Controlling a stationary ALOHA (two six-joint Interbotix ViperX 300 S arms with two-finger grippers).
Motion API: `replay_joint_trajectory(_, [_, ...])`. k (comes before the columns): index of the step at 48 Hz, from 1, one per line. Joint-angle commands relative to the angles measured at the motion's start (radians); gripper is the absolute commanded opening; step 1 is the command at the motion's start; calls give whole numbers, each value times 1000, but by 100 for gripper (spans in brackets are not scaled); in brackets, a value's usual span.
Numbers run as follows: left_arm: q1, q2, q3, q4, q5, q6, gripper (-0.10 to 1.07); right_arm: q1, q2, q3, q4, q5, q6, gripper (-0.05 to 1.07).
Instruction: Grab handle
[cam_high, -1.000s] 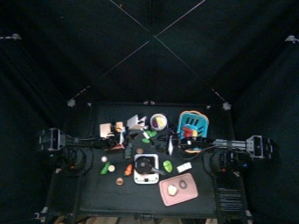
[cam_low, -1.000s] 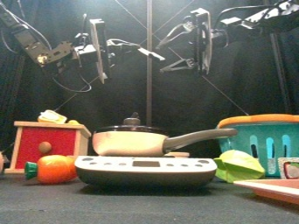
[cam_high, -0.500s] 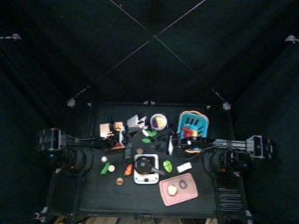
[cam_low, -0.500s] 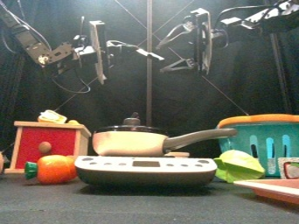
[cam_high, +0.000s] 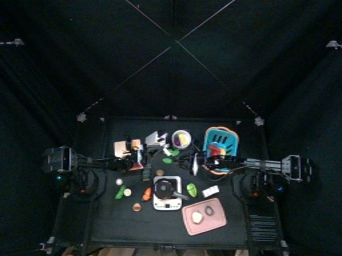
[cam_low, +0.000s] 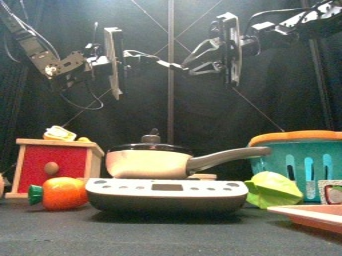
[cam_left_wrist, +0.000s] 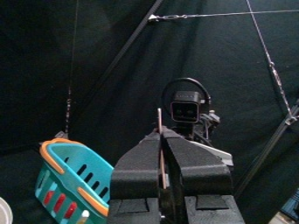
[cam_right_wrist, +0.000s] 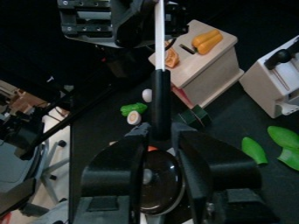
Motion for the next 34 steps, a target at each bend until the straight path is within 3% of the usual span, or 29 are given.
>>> replay_joint_trajectory(1, [2, -5, -21, -3, -9, 5, 37, -8, -31, -23, 6, -6, 0, 58])
replay_joint_trajectory(14, [-5, -5, -8, -2, -9, 3, 37, -34, -52, -8, 17, -6, 0, 44])
replay_joint_trajectory(34, [-64, -3, 67, 37, -3, 3, 37, -95, -210, 100, 84, -6, 0, 43])
